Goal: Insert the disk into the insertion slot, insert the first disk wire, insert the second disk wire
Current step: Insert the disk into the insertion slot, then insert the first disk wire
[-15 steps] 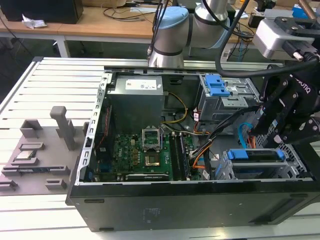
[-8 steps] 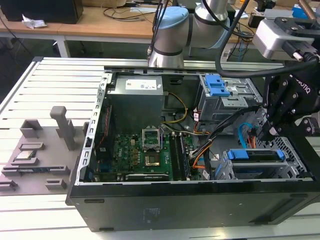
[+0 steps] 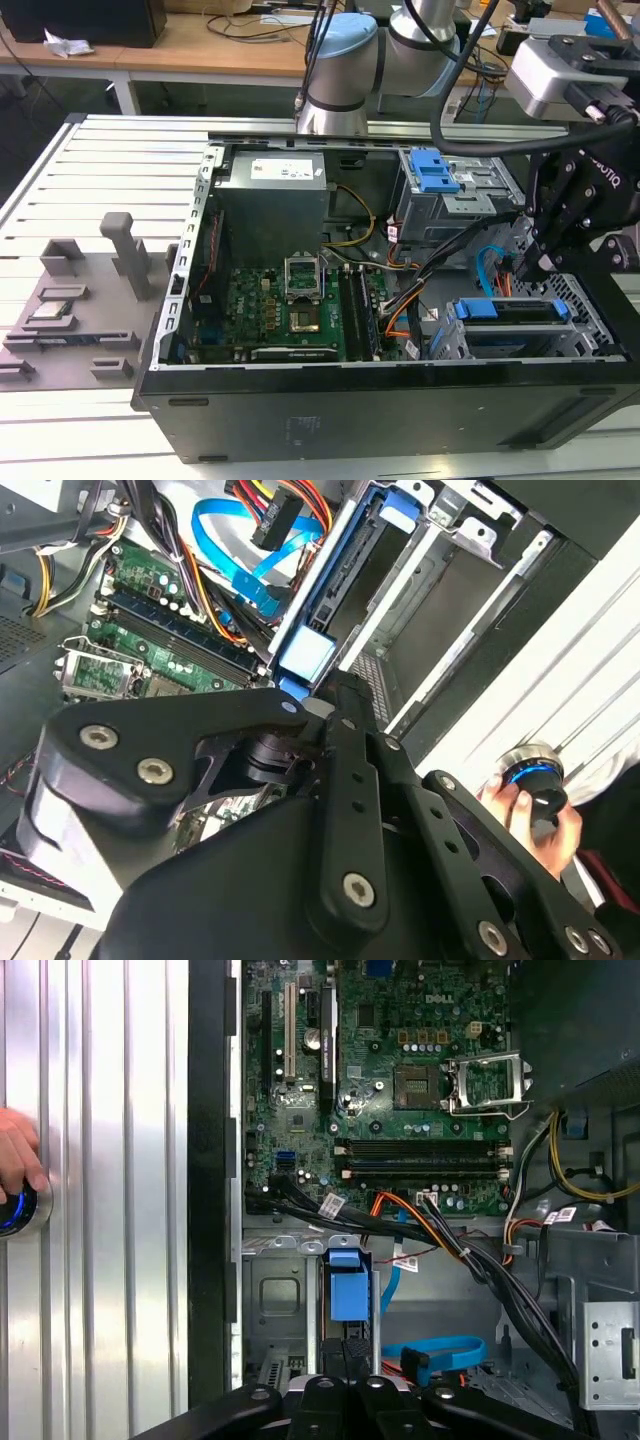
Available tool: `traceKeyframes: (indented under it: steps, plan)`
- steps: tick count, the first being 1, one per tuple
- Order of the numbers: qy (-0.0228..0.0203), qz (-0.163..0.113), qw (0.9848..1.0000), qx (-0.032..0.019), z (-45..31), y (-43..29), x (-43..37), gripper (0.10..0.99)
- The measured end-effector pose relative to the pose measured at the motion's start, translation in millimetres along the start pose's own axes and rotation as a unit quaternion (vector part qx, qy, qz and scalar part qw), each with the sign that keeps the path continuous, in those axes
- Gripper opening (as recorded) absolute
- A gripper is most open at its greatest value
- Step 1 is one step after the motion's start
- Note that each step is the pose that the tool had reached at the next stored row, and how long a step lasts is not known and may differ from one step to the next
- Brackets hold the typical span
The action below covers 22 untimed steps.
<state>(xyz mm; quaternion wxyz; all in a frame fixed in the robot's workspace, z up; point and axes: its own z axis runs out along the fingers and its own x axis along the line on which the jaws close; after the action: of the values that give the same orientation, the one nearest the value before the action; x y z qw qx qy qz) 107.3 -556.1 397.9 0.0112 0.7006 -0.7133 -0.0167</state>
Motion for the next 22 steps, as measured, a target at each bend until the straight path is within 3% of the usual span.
traceKeyframes:
  steps: [3, 5, 8, 10, 13, 19, 21, 22]
  plan:
    - [-0.0001, 0.0, 1.0, 0.0, 0.3, -0.9, 0.0, 0.106]
    - [0.0007, 0.0, 1.0, -0.0009, 4.9, -16.7, -1.8, 0.106]
    - [0.0013, 0.0, 1.0, -0.0014, 7.2, -27.9, -9.6, 0.106]
    - [0.0015, 0.0, 1.0, -0.0014, 9.3, -30.1, -16.2, 0.106]
    - [0.0029, 0.0, 1.0, -0.0014, 16.6, -34.2, -37.8, 0.106]
    - [0.0047, 0.0, 1.0, -0.0013, 26.9, -38.7, -56.0, 0.106]
    - [0.005, 0.0, 1.0, -0.0013, 27.4, -38.7, -56.1, 0.106]
    - [0.005, 0.0, 1.0, -0.0013, 27.4, -38.8, -56.1, 0.173]
